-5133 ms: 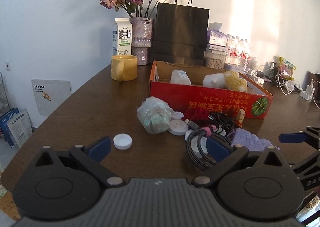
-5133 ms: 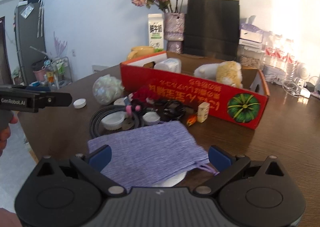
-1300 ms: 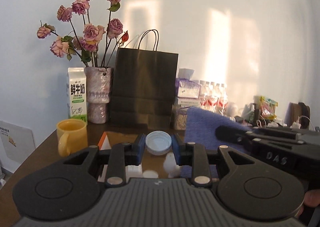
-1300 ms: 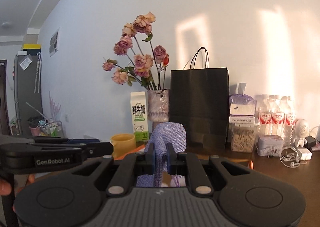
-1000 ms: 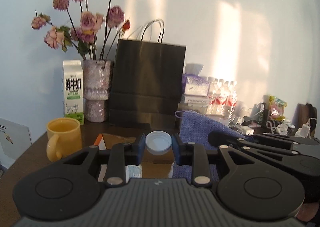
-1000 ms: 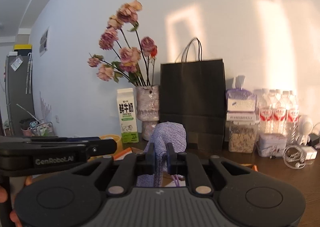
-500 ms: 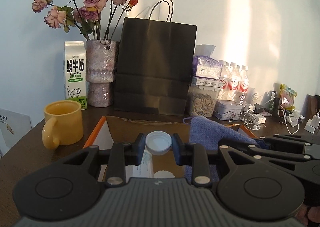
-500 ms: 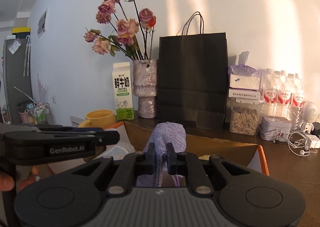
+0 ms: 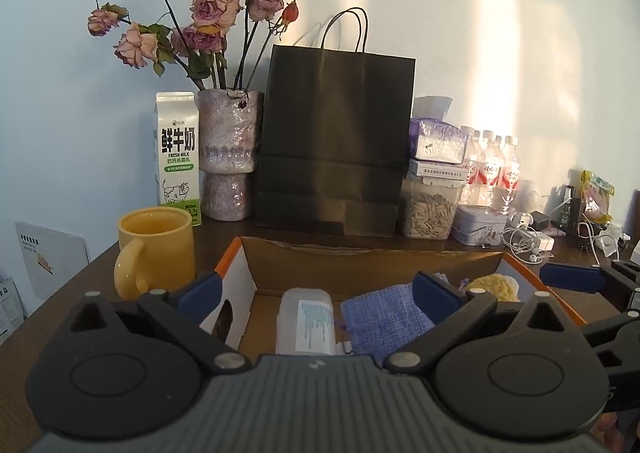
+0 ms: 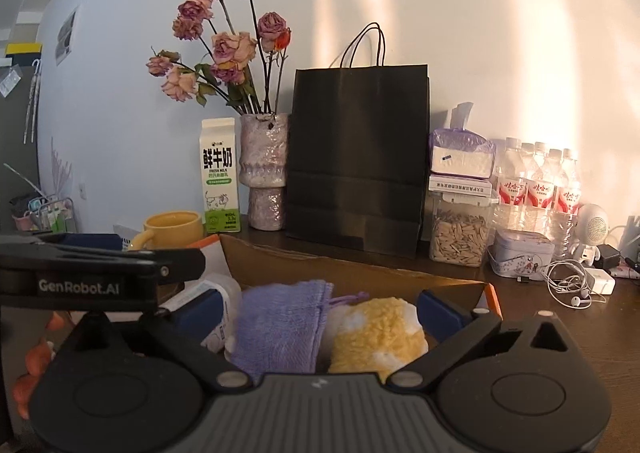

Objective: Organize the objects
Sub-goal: 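Carry the cloth and cap over the red box and open both tools, then withdraw both tools from the box and move the right tool over the white tissue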

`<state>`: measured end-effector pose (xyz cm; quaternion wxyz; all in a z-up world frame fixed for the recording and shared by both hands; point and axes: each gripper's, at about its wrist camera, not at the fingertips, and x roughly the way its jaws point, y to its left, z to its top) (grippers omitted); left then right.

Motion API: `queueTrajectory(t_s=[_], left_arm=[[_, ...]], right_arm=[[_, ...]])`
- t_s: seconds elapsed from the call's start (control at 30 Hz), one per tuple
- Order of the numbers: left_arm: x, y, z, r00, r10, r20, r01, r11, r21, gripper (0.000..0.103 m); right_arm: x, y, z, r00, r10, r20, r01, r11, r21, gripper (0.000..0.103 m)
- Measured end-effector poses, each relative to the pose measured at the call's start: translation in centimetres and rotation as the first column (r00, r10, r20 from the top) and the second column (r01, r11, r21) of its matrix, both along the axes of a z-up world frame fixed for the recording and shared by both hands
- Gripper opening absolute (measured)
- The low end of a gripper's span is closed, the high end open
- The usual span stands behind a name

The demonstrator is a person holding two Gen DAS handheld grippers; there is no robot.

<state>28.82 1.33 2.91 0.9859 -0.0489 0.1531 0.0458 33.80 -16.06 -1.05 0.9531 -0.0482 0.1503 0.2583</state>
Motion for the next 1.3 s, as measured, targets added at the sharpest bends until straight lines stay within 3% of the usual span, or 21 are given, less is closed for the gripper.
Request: queueTrajectory(t_s=[0.87,1.3], left_arm=[[-0.9,-0.6,0.6,1.0,-0.01,0.014,0.01,1.0,0.001,0.103],[-3.9,-0.8,2.0,1.0,-0.017,0.019,0.017,1.0,0.005,0.103]], right_arm=[[-0.6,0.0,0.4,1.0,-0.015,0.023,0.016,1.0,-0.017,0.103],[-2.8,-0.2,1.4,1.0,-0.017,0.021,0.018,0.999,-0.038,0.103]])
